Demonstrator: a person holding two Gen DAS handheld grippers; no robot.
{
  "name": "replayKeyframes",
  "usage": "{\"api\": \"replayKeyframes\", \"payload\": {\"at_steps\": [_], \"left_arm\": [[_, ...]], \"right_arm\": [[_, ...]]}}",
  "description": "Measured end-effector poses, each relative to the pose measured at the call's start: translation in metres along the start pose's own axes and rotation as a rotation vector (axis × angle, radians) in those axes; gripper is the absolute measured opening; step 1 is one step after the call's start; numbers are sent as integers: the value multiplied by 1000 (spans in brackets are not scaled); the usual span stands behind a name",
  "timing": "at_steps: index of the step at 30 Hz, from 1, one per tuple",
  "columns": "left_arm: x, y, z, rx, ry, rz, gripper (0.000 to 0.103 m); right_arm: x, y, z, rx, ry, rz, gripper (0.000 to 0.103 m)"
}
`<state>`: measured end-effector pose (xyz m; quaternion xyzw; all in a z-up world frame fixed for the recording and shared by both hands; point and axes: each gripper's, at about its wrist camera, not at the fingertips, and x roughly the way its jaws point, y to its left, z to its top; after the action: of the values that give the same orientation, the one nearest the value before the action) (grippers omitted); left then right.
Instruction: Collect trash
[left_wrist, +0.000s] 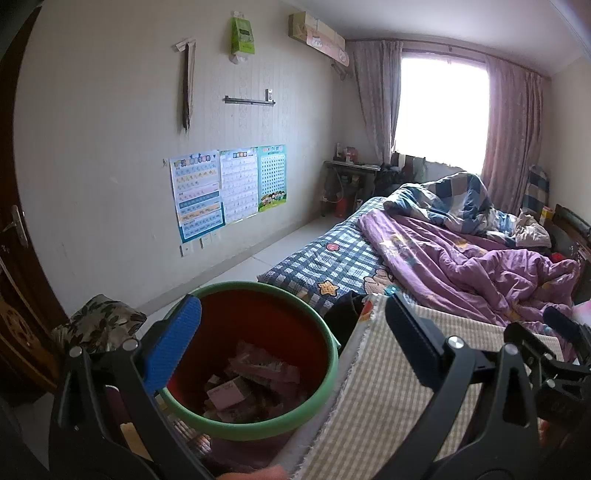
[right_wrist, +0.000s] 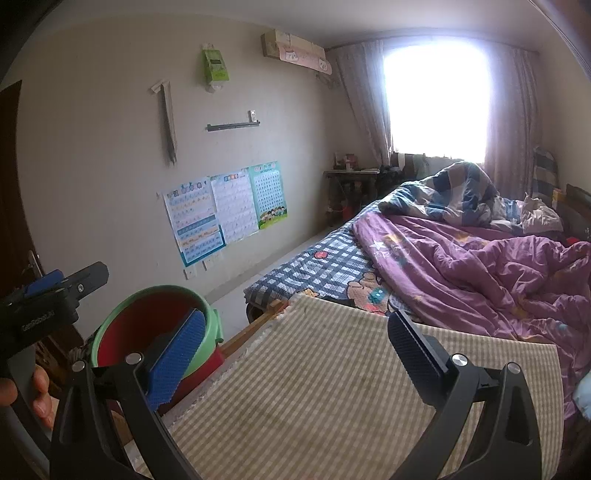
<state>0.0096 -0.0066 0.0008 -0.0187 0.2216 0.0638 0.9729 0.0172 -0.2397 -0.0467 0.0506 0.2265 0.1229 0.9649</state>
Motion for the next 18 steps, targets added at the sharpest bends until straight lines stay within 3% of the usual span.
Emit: {"api": "replayKeyframes", "payload": {"at_steps": [18], "left_arm": [[0,-3,-4,14,3,-4,97]], "right_arm": [[2,-2,-7,5,24,-2,96]]}}
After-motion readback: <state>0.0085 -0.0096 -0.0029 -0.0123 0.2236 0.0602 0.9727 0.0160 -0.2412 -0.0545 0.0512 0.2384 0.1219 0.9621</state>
